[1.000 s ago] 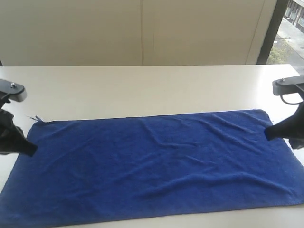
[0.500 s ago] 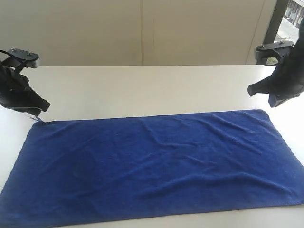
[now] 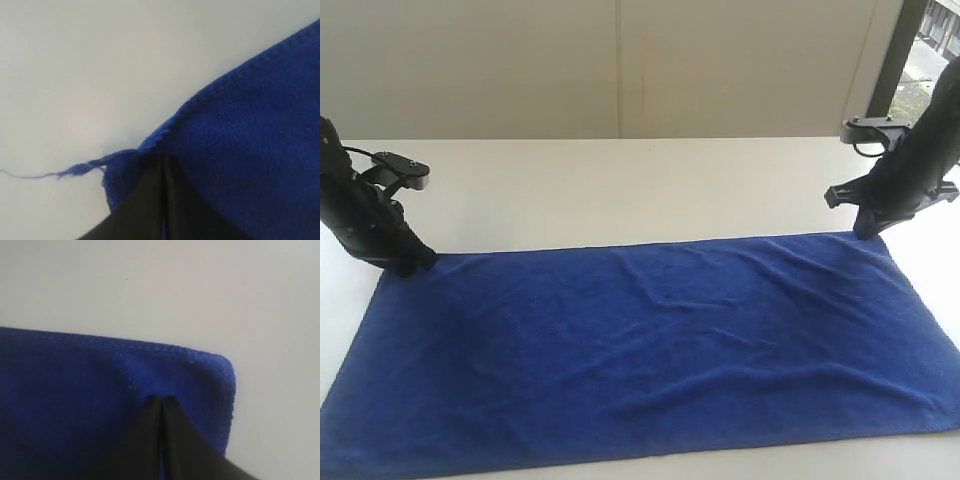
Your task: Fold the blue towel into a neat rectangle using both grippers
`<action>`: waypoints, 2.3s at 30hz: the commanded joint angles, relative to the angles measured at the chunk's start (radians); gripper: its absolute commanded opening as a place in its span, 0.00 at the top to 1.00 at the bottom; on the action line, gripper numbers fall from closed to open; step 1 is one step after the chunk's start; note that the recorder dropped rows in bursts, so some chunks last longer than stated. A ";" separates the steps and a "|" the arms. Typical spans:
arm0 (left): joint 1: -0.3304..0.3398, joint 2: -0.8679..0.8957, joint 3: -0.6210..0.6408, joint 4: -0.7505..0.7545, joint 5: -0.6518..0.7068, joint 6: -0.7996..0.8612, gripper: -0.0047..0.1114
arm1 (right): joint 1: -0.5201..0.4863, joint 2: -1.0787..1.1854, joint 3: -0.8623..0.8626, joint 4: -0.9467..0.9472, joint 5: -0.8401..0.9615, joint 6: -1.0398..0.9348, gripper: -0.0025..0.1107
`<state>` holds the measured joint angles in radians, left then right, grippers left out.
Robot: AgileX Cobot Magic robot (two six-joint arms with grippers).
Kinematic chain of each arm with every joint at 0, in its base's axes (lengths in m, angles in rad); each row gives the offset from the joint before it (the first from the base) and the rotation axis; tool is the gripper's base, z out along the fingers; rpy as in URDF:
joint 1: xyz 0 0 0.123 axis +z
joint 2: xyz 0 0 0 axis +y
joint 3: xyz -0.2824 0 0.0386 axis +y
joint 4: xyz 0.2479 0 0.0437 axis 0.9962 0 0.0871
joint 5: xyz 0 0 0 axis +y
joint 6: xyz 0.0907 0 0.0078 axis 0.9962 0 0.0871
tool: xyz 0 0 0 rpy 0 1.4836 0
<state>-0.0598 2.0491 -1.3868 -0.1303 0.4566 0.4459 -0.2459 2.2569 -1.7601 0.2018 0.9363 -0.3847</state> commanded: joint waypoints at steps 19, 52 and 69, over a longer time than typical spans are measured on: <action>0.001 0.016 0.000 0.084 -0.011 -0.053 0.96 | -0.005 0.083 -0.009 -0.177 -0.091 0.052 0.98; -0.003 -0.694 0.270 -0.312 0.017 0.044 0.96 | 0.136 -0.550 0.436 -0.044 -0.129 -0.019 0.98; -0.117 -1.073 0.986 -0.545 -0.399 0.069 0.96 | 0.157 -0.477 0.655 -0.045 -0.347 0.014 0.98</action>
<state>-0.1691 0.9888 -0.4525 -0.6474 0.0937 0.5152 -0.0898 1.7347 -1.1127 0.1575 0.5875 -0.3759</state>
